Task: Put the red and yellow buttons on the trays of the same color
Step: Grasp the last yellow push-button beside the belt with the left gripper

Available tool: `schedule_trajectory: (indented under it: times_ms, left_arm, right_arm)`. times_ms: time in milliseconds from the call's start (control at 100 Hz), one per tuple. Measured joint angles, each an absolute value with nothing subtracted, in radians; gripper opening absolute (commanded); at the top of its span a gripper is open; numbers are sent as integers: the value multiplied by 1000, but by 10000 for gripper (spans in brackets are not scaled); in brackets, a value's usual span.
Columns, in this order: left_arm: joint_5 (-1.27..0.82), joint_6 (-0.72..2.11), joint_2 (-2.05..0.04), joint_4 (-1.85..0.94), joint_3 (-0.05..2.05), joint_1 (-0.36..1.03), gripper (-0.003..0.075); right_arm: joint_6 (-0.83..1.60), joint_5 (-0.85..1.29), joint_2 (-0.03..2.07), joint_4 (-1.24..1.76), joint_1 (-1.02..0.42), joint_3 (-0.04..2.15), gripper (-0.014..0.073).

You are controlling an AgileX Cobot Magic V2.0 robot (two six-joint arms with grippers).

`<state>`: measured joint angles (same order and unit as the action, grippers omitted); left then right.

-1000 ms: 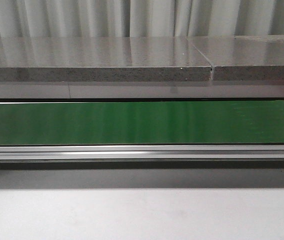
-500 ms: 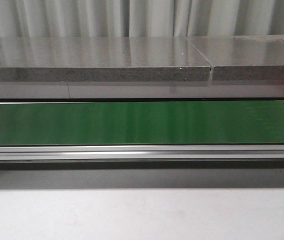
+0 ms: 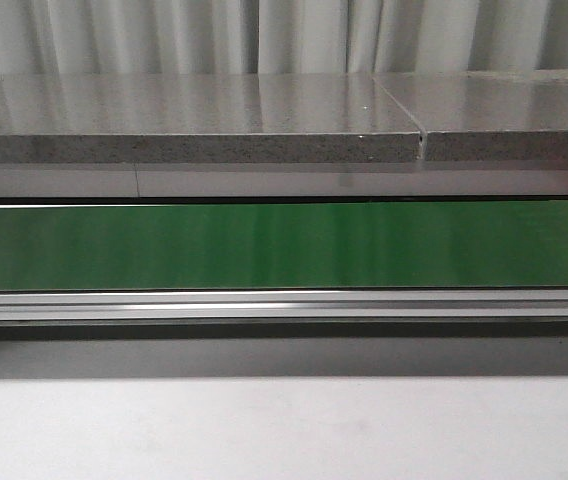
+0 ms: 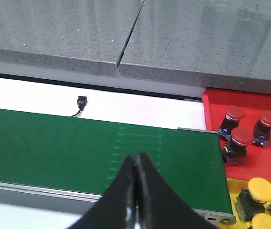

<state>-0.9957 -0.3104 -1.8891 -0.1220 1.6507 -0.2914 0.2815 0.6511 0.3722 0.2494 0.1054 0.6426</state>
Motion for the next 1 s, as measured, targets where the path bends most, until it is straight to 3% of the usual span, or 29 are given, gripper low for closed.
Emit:
schedule_trajectory:
  times_ms: [280, 830, 1000]
  left_arm:
    - [-1103, -342, -2021, -61, 1794, -291, 514]
    - [-1137, -344, -2140, -65, 1803, -291, 510]
    - [-1135, -344, -2146, -65, 1803, -291, 396]
  right_arm:
    - [281, 651, 372, 249, 105, 643, -66]
    - [281, 651, 372, 249, 105, 643, -66]
    - [281, 651, 372, 249, 105, 643, -66]
